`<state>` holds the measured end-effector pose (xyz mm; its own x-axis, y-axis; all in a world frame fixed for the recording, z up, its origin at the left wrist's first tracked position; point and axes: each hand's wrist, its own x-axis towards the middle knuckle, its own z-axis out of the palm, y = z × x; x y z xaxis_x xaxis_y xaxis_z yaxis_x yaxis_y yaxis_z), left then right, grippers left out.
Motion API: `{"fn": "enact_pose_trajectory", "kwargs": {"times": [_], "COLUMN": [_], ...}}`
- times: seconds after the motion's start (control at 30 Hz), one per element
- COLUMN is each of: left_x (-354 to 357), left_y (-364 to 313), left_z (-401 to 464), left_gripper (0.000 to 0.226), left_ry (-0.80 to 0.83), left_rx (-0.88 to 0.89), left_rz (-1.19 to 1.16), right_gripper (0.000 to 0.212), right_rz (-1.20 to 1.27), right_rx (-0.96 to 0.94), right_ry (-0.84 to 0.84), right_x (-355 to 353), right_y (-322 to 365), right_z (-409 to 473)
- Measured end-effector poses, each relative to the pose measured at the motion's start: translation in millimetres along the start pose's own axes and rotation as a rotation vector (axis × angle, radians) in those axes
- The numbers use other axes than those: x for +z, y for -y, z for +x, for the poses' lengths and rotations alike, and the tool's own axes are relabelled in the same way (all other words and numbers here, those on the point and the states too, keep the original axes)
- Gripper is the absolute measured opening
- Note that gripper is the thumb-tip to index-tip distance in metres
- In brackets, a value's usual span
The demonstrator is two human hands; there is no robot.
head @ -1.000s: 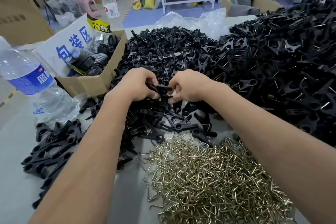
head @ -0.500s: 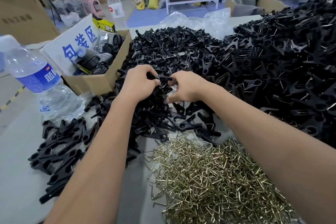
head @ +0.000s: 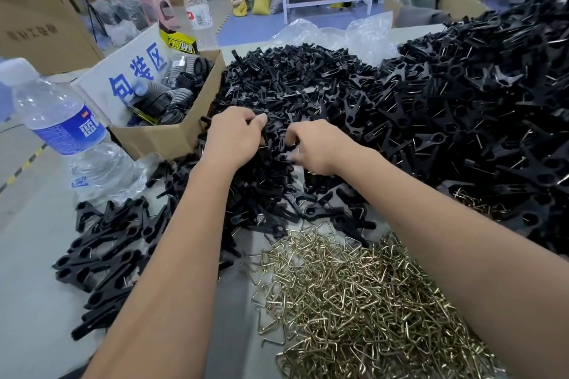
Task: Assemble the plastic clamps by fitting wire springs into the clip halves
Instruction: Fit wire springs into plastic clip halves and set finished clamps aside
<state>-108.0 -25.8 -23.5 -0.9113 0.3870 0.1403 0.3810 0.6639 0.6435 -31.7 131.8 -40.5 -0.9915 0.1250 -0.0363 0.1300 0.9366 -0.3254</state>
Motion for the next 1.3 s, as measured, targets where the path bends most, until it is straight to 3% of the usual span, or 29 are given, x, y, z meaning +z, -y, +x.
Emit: {"fn": "enact_pose_trajectory", "kwargs": {"times": [0.1,0.33,0.5,0.67,0.8,0.9,1.1,1.23,1.3], "left_x": [1,0,4,9,8,10,13,16,16], "left_y": [-2,-2,-10,-23,-27,-29,-30,-33,-34], "left_z": [-3,-6,-13,-25,-34,-40,-41,-44,-46], "left_gripper": [0.035,0.019,0.021,0.021,0.021,0.021,0.012,0.004,0.013], "left_ry": [-0.051,-0.294,-0.268,-0.244,-0.275,-0.238,-0.209,-0.198,-0.168], "left_rx": [0.026,-0.038,-0.111,-0.178,-0.286,-0.332,-0.410,-0.378,-0.349], "left_rz": [0.048,-0.067,-0.347,-0.716,-0.824,-0.842,-1.074,-1.077,-1.094], "right_gripper": [0.045,0.024,0.016,0.035,0.033,0.019,0.005,0.014,0.026], "right_rz": [0.001,0.150,0.153,0.168,-0.019,-0.023,0.257,0.330,0.412], "right_rx": [-0.082,-0.077,0.000,0.051,0.061,0.048,0.069,0.049,0.068], "right_ry": [0.004,0.079,-0.048,-0.110,-0.060,-0.069,-0.321,-0.454,-0.503], "right_x": [3,1,3,0,3,7,2,-12,-16], "right_y": [6,12,3,-2,7,15,7,-2,-7], "right_z": [1,-6,-12,-18,-18,-16,-25,-36,-46]}}
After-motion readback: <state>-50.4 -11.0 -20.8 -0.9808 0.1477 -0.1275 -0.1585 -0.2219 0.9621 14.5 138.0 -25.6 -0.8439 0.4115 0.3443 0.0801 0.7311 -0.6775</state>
